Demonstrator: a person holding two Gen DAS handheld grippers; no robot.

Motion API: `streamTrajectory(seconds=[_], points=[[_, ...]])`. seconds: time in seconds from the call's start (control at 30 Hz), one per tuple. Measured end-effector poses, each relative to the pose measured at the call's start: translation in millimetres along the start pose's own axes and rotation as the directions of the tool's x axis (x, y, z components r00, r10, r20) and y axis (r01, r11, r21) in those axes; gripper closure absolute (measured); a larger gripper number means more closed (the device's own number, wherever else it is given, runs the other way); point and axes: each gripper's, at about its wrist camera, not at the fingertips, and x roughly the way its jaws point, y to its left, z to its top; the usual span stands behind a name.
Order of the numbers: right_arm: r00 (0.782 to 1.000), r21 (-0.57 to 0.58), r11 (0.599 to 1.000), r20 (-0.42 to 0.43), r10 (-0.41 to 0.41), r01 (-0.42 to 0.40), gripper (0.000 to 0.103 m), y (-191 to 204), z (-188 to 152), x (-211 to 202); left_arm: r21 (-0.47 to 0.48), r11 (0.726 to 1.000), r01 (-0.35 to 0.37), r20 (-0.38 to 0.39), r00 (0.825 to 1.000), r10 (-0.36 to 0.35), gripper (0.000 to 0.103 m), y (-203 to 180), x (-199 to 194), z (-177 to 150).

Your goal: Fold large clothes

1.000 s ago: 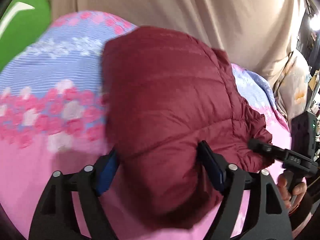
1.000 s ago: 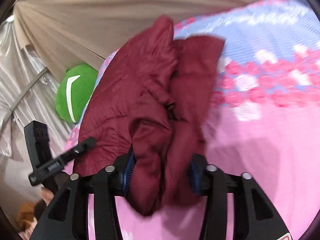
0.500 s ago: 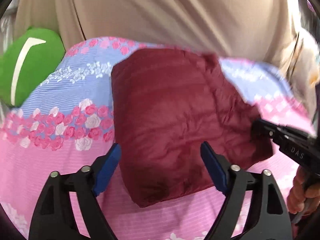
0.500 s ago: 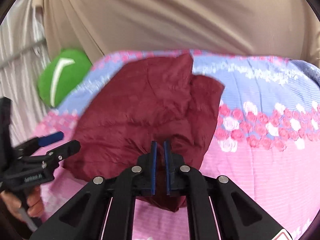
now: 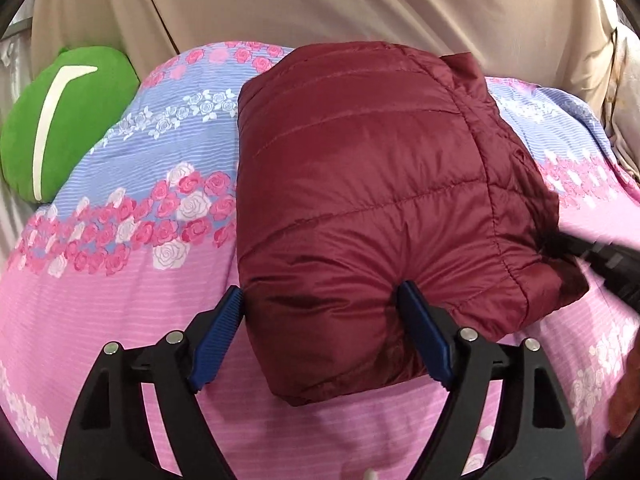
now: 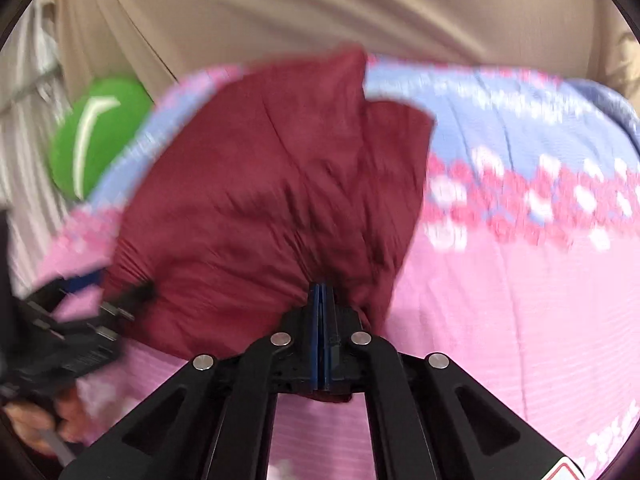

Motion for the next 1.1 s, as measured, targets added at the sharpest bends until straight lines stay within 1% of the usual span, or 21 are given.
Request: streamTrajectory(seconds=[0.07,0.13,0.2,0.27,0.33,0.4,0.5,0.57,0.63,0.7,0.73,0.77,0.87,0.9,0.97,1.0,1.1], points=[[0.999,-0.028,1.000,0.037,-0.010,0.011,0.103,7.9,12.6,-8.6,-0.002,1.000,0.001,-0.004,1.000,-0.001,0.025,0.5,1.3,0.1],[0.999,-0.034,0.999,0.040,-0.023,0.024,0.103,10.1,22.5,-1.4,-0.004,1.000,0.000,-0.008,1.000,0.000,0.025,0.5,2.8,0.3],[0.999,-0.030,0.998,-0.007,-0.053,0.053,0.103,5.8,24.5,21.3,-0.005,1.000,0.002,-0.008,1.000,-0.002,0.025,1.0,2.7,0.6],[0.997,-0.011,0.999,-0.058,-0.052,0.051,0.103,-1.9,17.6,44.3,-0.008,1.000,0.009,-0.011,1.000,-0.009,0.025,1.5,2.8,0.1],[0.997,-0.014,0.998,-0.054,-0.058,0.057,0.103,-4.2,8.5,54.9,-0.010,1.000,0.015,-0.012,1.000,-0.015,0.025,1.1,2.7,-1.2],[0.996,-0.030,0.997,-0.054,-0.075,0.073,0.103,-1.2,7.1,57.0,-0.007,1.000,0.009,-0.009,1.000,-0.009,0.025,0.1,3.7,-1.8],[0.995,-0.005,0.997,-0.055,-0.081,0.081,0.103,-0.6,12.1,45.6,-0.021,1.000,0.011,-0.012,1.000,-0.012,0.025,1.3,2.9,-1.9],[0.999,0.027,0.999,-0.019,-0.039,0.039,0.103,-2.3,12.9,22.7,-0.037,0.999,0.022,-0.009,1.000,-0.023,0.025,4.6,-4.1,-3.1],[1.000,0.028,1.000,0.010,-0.012,0.012,0.103,-3.0,8.0,-1.6,-0.038,0.999,0.017,0.012,1.000,-0.017,0.025,8.3,-18.0,-7.2],[1.000,0.013,1.000,0.006,0.006,-0.006,0.103,-3.1,0.1,-15.5,-0.030,1.000,0.003,0.028,1.000,-0.002,0.025,10.8,-29.4,-14.4],[1.000,0.005,1.000,-0.008,0.021,-0.020,0.103,-3.0,-5.8,-19.0,-0.026,1.000,-0.007,0.022,1.000,0.008,0.025,12.3,-32.5,-20.2],[1.000,-0.001,1.000,-0.020,0.023,-0.023,0.103,-3.2,-9.7,-18.3,-0.022,1.000,-0.013,0.009,1.000,0.014,0.025,13.1,-31.9,-25.9],[0.998,-0.016,1.000,-0.062,-0.011,0.010,0.103,-6.6,-22.0,-3.2,-0.019,0.999,-0.026,-0.027,0.999,0.026,0.026,12.8,-21.8,-36.4],[0.997,-0.003,1.000,-0.075,-0.003,0.003,0.103,-8.4,-24.4,2.0,-0.014,1.000,-0.026,-0.042,0.999,0.025,0.028,11.7,-18.8,-38.6],[0.996,0.022,1.000,-0.083,0.012,-0.010,0.103,-11.3,-27.7,5.3,-0.011,1.000,-0.006,-0.054,0.999,0.005,0.028,10.5,-17.4,-42.1],[0.997,0.018,1.000,-0.081,0.009,-0.007,0.103,-10.2,-27.7,4.9,-0.017,1.000,-0.011,-0.050,0.999,0.010,0.028,11.5,-17.2,-42.6],[0.997,0.010,1.000,-0.079,-0.001,0.002,0.103,-8.2,-26.2,4.1,-0.052,0.995,-0.081,-0.042,0.996,0.079,0.030,23.5,-10.9,-39.7]])
